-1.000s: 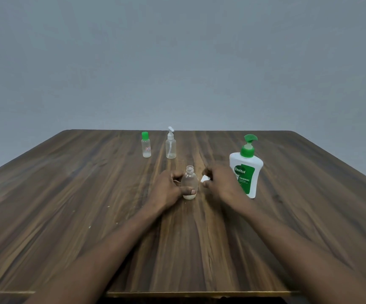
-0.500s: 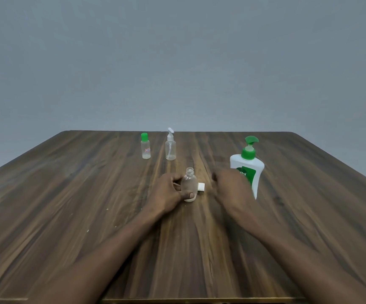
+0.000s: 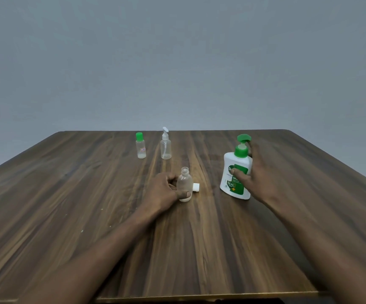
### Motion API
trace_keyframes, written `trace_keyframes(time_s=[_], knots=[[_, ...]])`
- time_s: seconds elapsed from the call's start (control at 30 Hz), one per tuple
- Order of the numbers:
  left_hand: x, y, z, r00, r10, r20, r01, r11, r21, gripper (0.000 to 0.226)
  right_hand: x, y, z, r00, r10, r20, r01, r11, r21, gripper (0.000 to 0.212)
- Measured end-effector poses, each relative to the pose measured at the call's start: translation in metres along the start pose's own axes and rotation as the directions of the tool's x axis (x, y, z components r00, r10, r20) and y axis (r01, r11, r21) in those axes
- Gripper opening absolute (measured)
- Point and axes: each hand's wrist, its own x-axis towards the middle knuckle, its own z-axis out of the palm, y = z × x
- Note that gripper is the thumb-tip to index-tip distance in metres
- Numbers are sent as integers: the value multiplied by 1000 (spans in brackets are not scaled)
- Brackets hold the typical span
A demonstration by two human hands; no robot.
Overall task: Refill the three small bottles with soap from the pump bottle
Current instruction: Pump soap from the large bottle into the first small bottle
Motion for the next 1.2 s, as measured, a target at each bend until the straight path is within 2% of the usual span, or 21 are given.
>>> trace_keyframes(time_s=[0.07, 0.13, 0.23, 0.3, 0.33, 0.53, 0.67, 0.77, 0.97, 1.0, 1.07, 1.13, 1.2], knots=[[-1, 1, 2, 1000, -3, -7, 3, 1000, -7, 22, -2, 2, 5, 997, -25, -77, 26, 1000, 5, 69], [-2, 0, 3, 1000, -4, -6, 4, 1000, -12, 26, -6, 3, 10, 993, 7, -121, -1, 999, 50, 77], [-2, -2, 5, 1000, 23, 0, -23, 1000, -18, 25, -5, 3, 12, 987, 86, -134, -61, 981, 183, 101], [-1, -2, 5, 999, 44, -4, -44, 999, -9, 22, -2, 2, 12, 995, 35, -90, -13, 973, 232, 121], [-1, -1, 4, 999, 49, -14, -49, 999, -10, 20, -1, 1, 12, 997, -1, -80, 19, 973, 229, 125], [4, 19, 1, 993, 80, -90, -85, 995, -55, 18, 1, -9, 18, 961, -168, -218, 200, 971, 131, 99], [5, 32, 4, 986, 96, -134, -104, 993, -54, 19, -10, -15, 33, 958, -75, -275, 97, 993, 67, 92], [8, 44, 8, 980, 132, -148, -136, 991, -18, 20, -11, -17, 37, 943, -99, -316, 110, 994, 18, 88], [10, 71, 19, 963, 254, -92, -250, 967, 55, 6, -10, -23, 40, 947, -62, -314, 88, 994, 70, 82], [11, 73, 21, 960, 264, -96, -256, 962, 92, 7, -9, -24, 40, 949, -67, -308, 93, 993, 70, 82], [15, 76, 26, 962, 254, -99, -238, 960, 149, 25, -7, -23, 40, 955, -85, -283, 112, 991, 80, 82], [19, 76, 27, 967, 238, -96, -227, 968, 107, 34, -6, -22, 39, 960, -94, -263, 124, 987, 99, 78], [21, 76, 25, 963, 243, -119, -240, 970, 38, 26, -5, -21, 39, 962, -103, -253, 134, 985, 106, 75]])
